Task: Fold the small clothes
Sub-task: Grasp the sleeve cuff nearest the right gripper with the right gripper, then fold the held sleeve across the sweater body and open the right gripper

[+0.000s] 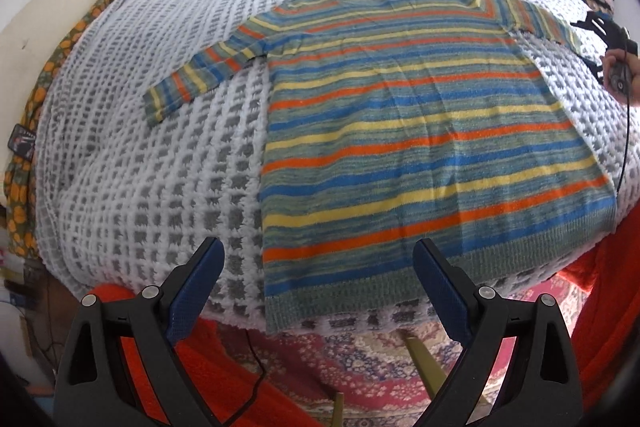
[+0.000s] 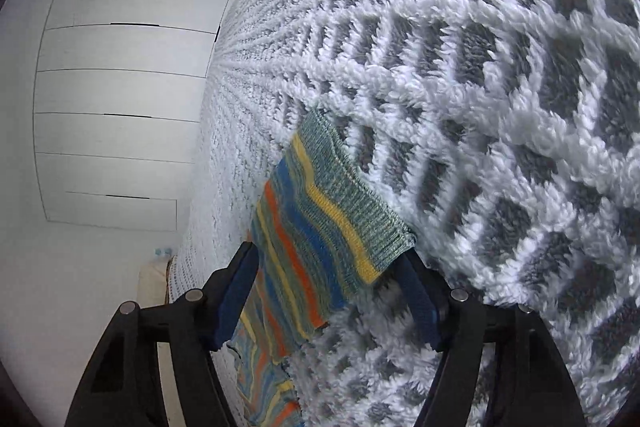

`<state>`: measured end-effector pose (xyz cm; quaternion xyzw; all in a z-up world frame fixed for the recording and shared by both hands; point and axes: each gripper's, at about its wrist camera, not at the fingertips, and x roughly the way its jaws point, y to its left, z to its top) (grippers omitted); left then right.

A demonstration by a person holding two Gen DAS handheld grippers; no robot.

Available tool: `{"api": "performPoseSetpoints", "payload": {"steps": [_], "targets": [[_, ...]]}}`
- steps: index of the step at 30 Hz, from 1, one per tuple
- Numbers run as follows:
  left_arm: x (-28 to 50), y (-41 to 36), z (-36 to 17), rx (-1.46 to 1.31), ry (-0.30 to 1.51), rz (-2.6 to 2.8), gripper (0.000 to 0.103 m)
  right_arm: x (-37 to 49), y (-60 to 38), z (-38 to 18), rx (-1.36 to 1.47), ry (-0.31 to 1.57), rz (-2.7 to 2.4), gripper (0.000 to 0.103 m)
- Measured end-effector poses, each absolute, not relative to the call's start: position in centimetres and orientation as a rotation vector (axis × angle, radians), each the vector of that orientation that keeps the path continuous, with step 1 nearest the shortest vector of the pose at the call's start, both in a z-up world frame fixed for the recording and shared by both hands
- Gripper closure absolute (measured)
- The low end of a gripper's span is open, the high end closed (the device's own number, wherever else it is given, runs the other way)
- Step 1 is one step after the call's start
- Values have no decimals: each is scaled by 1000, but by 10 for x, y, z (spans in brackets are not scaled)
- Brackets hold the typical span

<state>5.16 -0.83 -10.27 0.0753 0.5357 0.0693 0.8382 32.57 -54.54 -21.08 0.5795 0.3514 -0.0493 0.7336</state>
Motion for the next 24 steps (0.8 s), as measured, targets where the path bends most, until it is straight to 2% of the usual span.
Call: {"api": "performPoseSetpoints", "payload": {"steps": [2, 3, 7, 13, 17, 21, 23, 24], "targets": [[53, -8, -104, 156, 1145, 148, 7, 330, -551, -219, 1267, 778, -153, 73], [53, -7, -104, 151, 1146, 147, 7, 330, -554, -221, 1251, 802, -198, 101], [49, -3, -98, 136, 1113, 158, 7, 325, -557, -198, 1173, 772, -220, 100], [46, 5, -104, 75, 1132, 130, 7, 359, -500, -71, 755, 710, -30, 100], [39, 8, -96, 51, 1098, 119, 7, 393, -386, -4, 484, 721, 220, 100], [33, 17, -87, 22, 1062, 138, 7, 394, -235, -7, 253, 805, 492, 99], [30, 24, -85, 3, 1059, 151, 7, 394, -171, -28, 164, 878, 572, 95], [29, 27, -85, -3, 1058, 159, 7, 397, -144, -43, 130, 939, 599, 74]]}}
